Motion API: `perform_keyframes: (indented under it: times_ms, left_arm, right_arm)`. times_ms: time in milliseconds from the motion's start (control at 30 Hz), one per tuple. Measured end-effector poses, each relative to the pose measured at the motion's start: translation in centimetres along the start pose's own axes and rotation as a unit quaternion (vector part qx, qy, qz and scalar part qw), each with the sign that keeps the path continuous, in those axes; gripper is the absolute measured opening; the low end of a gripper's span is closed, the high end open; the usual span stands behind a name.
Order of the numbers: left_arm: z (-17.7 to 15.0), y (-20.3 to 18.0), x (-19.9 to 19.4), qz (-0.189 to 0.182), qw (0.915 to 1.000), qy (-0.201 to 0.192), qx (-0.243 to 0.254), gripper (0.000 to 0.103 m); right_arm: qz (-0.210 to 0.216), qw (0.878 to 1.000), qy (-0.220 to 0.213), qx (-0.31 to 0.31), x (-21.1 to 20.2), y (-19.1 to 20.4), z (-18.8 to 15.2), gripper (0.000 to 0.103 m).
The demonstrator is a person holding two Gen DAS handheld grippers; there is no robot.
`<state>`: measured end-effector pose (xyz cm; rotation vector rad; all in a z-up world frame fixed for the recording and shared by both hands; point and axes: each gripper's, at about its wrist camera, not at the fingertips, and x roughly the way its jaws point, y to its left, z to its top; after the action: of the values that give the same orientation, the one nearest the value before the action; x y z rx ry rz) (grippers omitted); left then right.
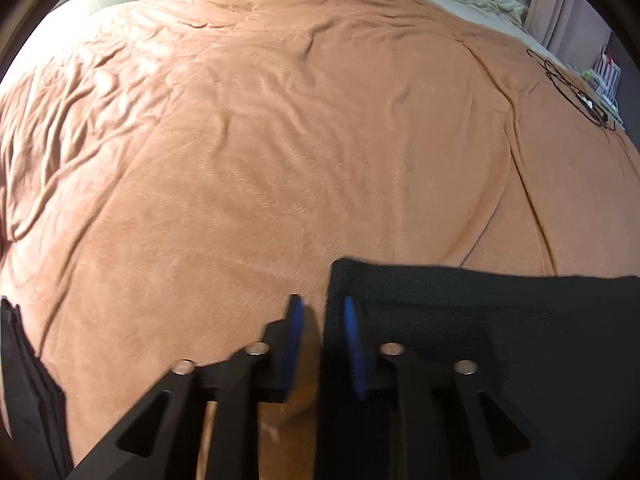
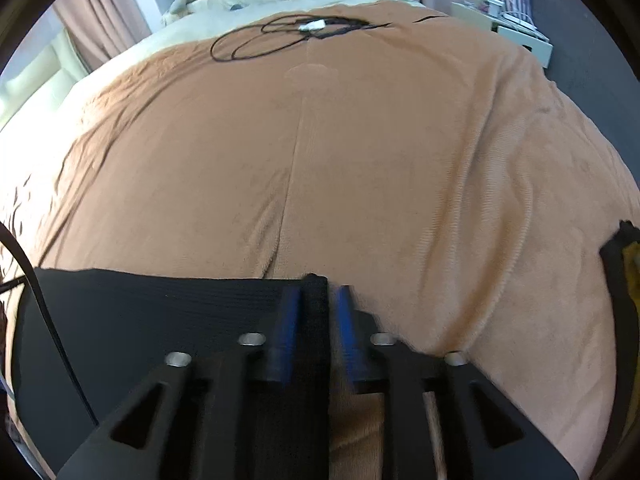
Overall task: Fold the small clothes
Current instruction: 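Lower the shirt edge onto the blanket and open both grippers, then move both open grippers over the shirt toward its narrow end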
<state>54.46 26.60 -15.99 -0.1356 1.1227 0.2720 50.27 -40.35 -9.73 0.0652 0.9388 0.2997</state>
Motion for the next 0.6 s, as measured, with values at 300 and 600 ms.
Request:
perform_keyframes:
  times_ms: [300, 600]
  left_arm:
    - [-3.2, 0.8, -5.0, -0.033, 0.9994, -0.011, 0.001, 0.041]
    - [-7.8, -1.0, -8.2, -0.065, 0.9975, -0.015, 0.023, 0.041]
  right_arm:
    - [0.019, 0.999, -0.028, -0.028, -5.8, 1.1, -2.9, 0.066]
    - [0.015, 0.998, -0.019, -0.065, -9.9, 3.0, -6.7, 0.066]
